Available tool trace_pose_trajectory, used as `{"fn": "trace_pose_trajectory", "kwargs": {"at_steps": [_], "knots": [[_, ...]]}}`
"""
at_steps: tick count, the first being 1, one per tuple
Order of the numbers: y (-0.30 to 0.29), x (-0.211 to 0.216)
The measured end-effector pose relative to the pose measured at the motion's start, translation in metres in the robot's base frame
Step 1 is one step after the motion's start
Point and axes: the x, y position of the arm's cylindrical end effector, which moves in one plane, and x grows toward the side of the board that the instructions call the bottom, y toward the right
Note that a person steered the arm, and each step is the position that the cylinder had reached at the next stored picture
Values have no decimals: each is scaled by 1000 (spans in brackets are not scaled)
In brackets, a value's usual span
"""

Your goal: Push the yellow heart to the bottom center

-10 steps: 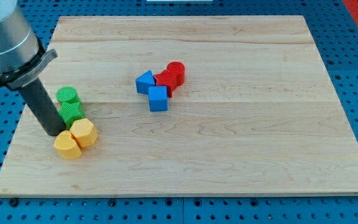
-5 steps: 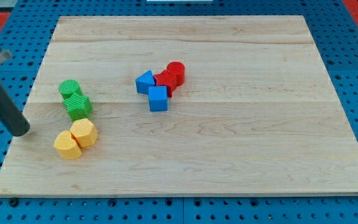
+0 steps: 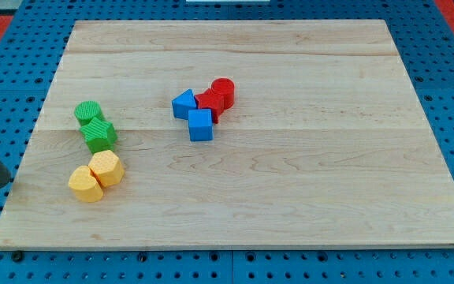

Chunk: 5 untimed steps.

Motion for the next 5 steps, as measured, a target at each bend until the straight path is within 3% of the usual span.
{"fn": "trace_pose_trajectory", "kwargs": {"at_steps": [3,5], "knots": [[85,1],[189,0]]}}
